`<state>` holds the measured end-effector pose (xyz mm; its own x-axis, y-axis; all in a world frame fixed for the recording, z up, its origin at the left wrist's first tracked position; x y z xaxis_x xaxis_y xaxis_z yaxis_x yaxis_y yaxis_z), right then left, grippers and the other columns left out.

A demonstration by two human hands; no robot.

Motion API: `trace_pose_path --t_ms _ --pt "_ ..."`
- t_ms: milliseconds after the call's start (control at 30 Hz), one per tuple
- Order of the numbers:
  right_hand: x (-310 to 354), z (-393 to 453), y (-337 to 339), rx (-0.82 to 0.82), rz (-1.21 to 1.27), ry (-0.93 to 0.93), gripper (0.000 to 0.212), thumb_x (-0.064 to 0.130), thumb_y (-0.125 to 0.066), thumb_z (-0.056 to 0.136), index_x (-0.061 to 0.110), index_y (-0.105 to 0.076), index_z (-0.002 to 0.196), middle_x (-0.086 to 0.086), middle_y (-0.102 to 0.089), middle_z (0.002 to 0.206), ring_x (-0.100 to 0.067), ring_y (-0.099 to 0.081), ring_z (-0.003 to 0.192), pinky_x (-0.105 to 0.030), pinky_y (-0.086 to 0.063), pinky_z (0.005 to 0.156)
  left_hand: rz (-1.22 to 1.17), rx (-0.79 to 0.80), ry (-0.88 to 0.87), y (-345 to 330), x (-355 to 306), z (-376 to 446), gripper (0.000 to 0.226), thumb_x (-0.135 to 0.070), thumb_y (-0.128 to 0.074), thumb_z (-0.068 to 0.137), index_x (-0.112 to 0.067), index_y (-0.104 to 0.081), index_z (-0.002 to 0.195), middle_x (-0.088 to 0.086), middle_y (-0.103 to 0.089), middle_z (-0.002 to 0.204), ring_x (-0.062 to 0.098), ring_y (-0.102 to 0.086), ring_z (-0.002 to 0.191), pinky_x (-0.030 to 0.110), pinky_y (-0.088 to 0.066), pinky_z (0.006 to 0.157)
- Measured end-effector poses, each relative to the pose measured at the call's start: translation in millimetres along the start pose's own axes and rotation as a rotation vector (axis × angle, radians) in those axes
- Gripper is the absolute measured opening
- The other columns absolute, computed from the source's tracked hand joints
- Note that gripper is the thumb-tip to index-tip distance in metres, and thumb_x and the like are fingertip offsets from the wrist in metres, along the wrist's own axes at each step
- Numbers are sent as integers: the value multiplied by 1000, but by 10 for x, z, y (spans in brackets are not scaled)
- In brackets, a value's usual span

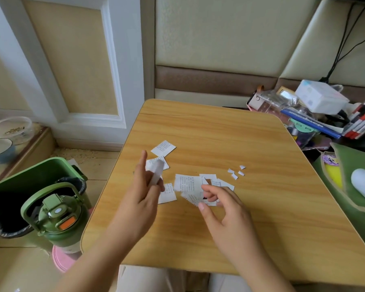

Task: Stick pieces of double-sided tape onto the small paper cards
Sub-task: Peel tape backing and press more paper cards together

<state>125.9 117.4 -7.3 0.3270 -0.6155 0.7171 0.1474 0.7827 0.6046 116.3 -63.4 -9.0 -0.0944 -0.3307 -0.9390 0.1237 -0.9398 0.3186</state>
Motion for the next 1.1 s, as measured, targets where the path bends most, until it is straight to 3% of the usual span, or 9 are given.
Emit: trace_pose_path --t_ms 133,300,400,533,633,733,867,967,1100 --pt "323 -4 186 -89 42 115 34 36 -51 87 22 -61 116 21 -56 107 7 -53 99 -2 -35 84 -293 87 26 -233 -151 -66 41 -1 -37 98 -26 -38 130 -12 -64 80 6 -47 67 15 -40 67" --pt "578 -2 339 -135 48 221 32 28 -51 91 20 -58 122 16 -52 120 5 -51 109 -7 -38 90 -518 236 50 -503 -356 -206 25 1 -44 95 -10 -47 118 0 -73 93 7 -56 75 15 -45 71" --pt "646 -11 353 -145 5 260 34 25 -52 91 14 -59 122 8 -54 121 11 -51 104 -5 -36 90 -549 273 39 -560 -438 -238 19 -4 -49 92 -3 -51 111 4 -74 98 7 -65 84 17 -48 74" --pt "613 -41 469 -253 -55 268 29 22 -56 88 11 -67 112 5 -60 113 8 -54 98 -6 -37 91 -462 256 -13 -549 -463 -241 22 -21 -60 89 -8 -55 107 -3 -74 94 5 -62 78 20 -47 75" --pt "590 -76 521 -291 -37 257 21 21 -58 86 13 -70 102 4 -64 108 -3 -60 95 -7 -40 89 -388 257 -41 -553 -471 -260 25 -20 -56 83 -13 -58 107 -7 -73 92 8 -60 78 26 -46 78" --pt "563 -86 539 -283 2 218 13 23 -59 84 17 -68 92 7 -65 107 1 -58 99 -4 -37 87 -288 254 -85 -543 -520 -279 25 -19 -53 83 -23 -60 107 -9 -72 97 13 -65 86 30 -50 82" --pt "503 -55 552 -264 56 147 6 23 -66 78 22 -59 78 16 -65 104 7 -57 102 -3 -36 85 -133 194 -150 -485 -574 -286 19 -17 -57 91 -32 -61 104 -21 -69 97 5 -65 91 16 -46 79" --pt "428 -44 536 -246 100 80 17 18 -69 75 28 -56 75 20 -67 103 6 -61 97 -4 -39 80 49 109 -181 -427 -553 -286 11 -40 -55 86 -38 -60 96 -27 -68 90 9 -59 99 17 -40 79" --pt "331 -55 488 -222 151 -22 19 28 -68 72 35 -52 79 27 -66 105 -3 -65 87 -14 -47 76 73 92 -217 -430 -592 -297 17 -40 -50 83 -27 -60 79 -15 -63 67 10 -54 73 15 -35 61"
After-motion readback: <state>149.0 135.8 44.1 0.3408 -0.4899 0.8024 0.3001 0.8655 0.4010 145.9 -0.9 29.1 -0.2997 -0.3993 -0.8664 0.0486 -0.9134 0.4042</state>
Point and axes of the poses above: each hand's wrist, its own z-axis towards the middle knuckle, its own y-axis out of the back of the hand, x = y × z, the point moved 10 cm from there along z, towards the middle knuckle
